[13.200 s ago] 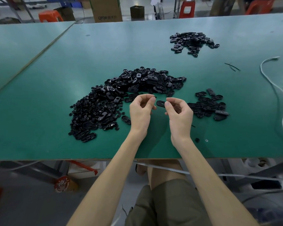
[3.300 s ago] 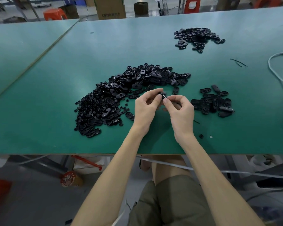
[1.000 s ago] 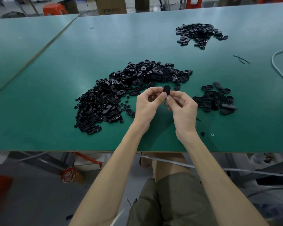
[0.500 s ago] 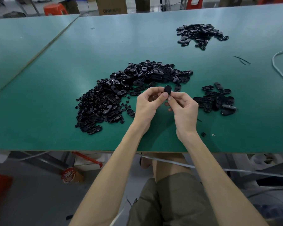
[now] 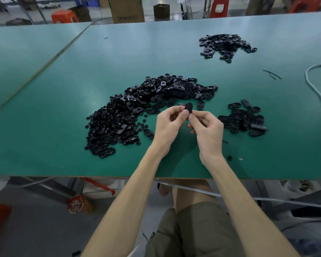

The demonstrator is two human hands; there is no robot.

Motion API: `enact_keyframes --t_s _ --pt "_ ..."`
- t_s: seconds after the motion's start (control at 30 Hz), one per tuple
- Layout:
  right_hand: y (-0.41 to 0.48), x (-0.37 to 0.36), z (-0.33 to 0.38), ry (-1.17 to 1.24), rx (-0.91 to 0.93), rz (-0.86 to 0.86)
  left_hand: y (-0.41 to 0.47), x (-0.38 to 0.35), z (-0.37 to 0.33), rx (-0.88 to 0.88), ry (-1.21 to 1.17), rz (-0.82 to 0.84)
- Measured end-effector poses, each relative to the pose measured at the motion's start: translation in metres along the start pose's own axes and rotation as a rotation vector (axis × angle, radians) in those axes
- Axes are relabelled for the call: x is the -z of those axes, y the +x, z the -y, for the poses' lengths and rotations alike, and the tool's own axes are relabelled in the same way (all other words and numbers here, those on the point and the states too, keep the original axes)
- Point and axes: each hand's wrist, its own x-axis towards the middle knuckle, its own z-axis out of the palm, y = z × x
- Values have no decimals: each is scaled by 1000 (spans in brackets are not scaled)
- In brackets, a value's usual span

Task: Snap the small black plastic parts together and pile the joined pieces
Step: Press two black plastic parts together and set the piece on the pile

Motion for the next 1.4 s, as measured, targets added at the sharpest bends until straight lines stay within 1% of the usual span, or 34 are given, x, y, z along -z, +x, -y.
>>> enact_keyframes --t_s 0.17,0.4,0.7,1.0,1.4 --pt "0 0 1 7 -6 11 1 0 1 17 -2 -7" --pt "0 1 2 44 9 44 3 5 2 71 -100 12" --pt "-1 2 2 42 9 37 3 5 3 45 -60 35" --pt "0 1 2 34 17 56 2 6 0 87 -161 62" --pt "0 1 0 33 11 38 0 7 -3 80 -177 90"
